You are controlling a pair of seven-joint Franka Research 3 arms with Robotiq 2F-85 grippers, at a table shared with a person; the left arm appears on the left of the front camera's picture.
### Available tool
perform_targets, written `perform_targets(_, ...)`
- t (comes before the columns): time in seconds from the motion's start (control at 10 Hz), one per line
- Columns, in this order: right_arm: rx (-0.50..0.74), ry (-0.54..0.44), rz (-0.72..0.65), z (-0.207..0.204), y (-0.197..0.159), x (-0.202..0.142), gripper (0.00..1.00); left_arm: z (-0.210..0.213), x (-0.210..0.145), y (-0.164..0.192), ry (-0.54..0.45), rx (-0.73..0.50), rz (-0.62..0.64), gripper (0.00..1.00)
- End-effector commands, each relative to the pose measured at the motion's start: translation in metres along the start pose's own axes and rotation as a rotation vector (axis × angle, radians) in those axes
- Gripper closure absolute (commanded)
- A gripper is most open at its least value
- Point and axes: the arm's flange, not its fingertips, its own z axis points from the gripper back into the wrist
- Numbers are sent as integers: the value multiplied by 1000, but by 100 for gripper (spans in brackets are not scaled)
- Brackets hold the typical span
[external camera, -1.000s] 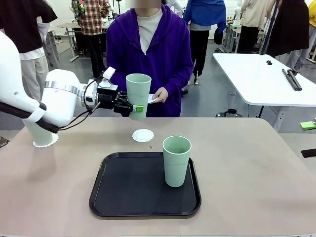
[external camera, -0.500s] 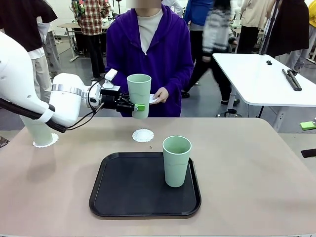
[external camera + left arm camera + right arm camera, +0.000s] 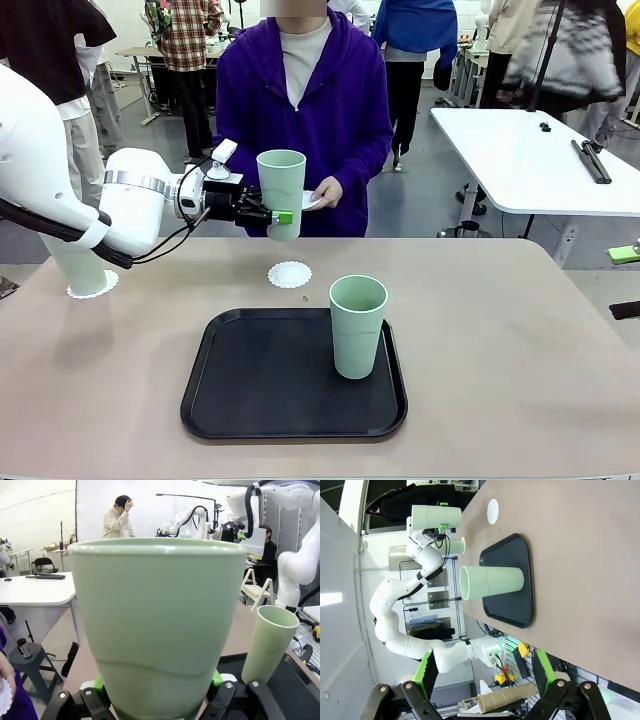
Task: Place coasters on the table and set cups on them.
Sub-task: Take one Reusable plastic cup from the Flat Tray and place it on a coaster set by the human.
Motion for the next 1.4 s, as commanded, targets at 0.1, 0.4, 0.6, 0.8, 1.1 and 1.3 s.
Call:
perform_targets(0.1,19,-4,0,0,2,2,0,5,-24,21,-34,-32,-18,18)
perform_targets(0.4,19,-4,0,0,2,2,0,-6,-56,29,5,-61,-23,18)
perform_targets(0.6,19,-4,0,0,2,2,0,-10,-74,29,14,-71,-23,18)
perform_targets(0.8,19,-4,0,0,2,2,0,-11,-83,27,-7,-88,-27,18)
perform_targets(1.1,19,-4,0,0,2,2,0,-15,-94,30,-37,-115,-32,18)
perform_targets(1.3,19,-4,0,0,2,2,0,-17,-102,35,-32,-107,-16,18)
